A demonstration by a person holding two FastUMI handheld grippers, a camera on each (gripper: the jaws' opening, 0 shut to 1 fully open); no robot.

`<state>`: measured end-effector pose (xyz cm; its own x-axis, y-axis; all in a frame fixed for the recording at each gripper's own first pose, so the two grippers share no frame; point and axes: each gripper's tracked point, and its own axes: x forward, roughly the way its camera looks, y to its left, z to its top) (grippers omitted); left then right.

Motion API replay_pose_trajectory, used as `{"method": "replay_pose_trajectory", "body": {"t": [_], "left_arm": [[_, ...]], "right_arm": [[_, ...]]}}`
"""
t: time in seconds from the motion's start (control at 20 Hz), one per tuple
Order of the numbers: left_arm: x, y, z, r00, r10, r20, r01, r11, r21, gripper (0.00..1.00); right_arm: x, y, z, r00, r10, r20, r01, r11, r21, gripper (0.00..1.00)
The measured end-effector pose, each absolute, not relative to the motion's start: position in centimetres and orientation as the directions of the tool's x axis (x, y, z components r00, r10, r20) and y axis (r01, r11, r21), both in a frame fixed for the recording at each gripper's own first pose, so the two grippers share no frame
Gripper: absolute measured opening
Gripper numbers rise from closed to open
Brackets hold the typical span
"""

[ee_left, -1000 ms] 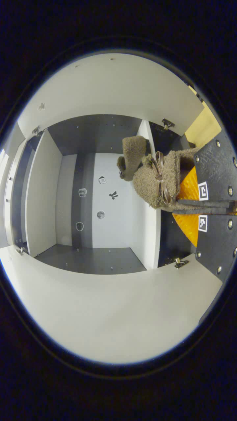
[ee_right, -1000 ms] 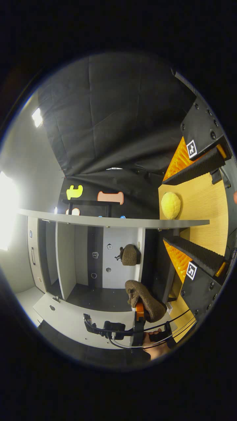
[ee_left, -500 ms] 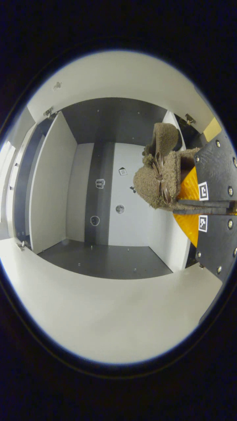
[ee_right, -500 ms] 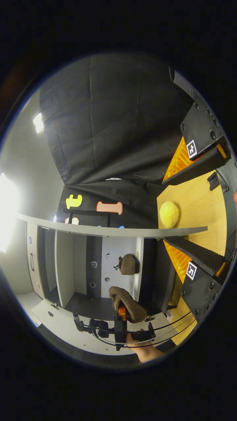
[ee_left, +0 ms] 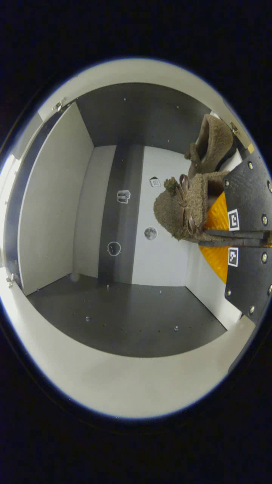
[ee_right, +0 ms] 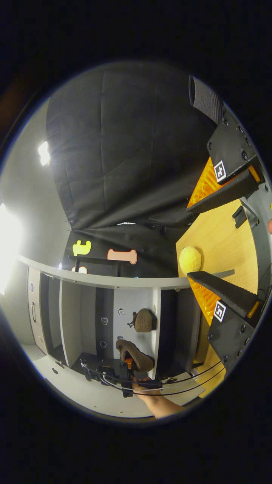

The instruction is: Grab one shoe with the right hand and put it into the shoe cabinet, grab the other shoe with the left hand and put it into the shoe cabinet; then close the right door with the right hand and the left door with the left hand.

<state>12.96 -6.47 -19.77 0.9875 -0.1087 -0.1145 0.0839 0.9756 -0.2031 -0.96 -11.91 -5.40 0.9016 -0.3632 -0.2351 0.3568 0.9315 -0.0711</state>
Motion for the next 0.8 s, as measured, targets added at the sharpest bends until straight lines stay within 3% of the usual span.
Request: {"method": "replay_pose_trajectory", "body": {"t": [0.25,0.35,0.5,0.6,0.75,0.8], "left_arm": [[13.7,-7.5,-20.9,0.981,-0.093,-0.167,0.063,0.982,-0.177,0.0],[14.6,-7.7,-21.6,0.978,-0.091,-0.186,0.064,0.987,-0.147,0.05],[14.7,-8.7,-21.5,0.976,-0.122,-0.183,0.1,0.987,-0.125,0.01],[15.9,-9.7,-21.2,0.975,-0.154,-0.158,0.138,0.984,-0.113,0.15],[14.9,-8.7,-20.9,0.979,-0.113,-0.17,0.104,0.993,-0.065,0.96],[14.7,-8.4,-20.7,0.982,-0.099,-0.162,0.09,0.994,-0.06,0.93]], "right_arm": [[-1.0,-12.1,-5.6,0.888,-0.391,-0.243,0.384,0.92,-0.078,0.98],[-0.8,-12.0,-5.6,0.889,-0.387,-0.246,0.379,0.922,-0.08,0.97],[-0.2,-11.8,-5.8,0.895,-0.37,-0.249,0.363,0.929,-0.074,0.97],[0.2,-11.6,-5.9,0.903,-0.351,-0.25,0.347,0.936,-0.061,0.98],[0.8,-11.5,-5.6,0.916,-0.323,-0.238,0.32,0.946,-0.053,0.97],[1.0,-11.6,-5.5,0.92,-0.314,-0.233,0.311,0.949,-0.051,0.97]]}}
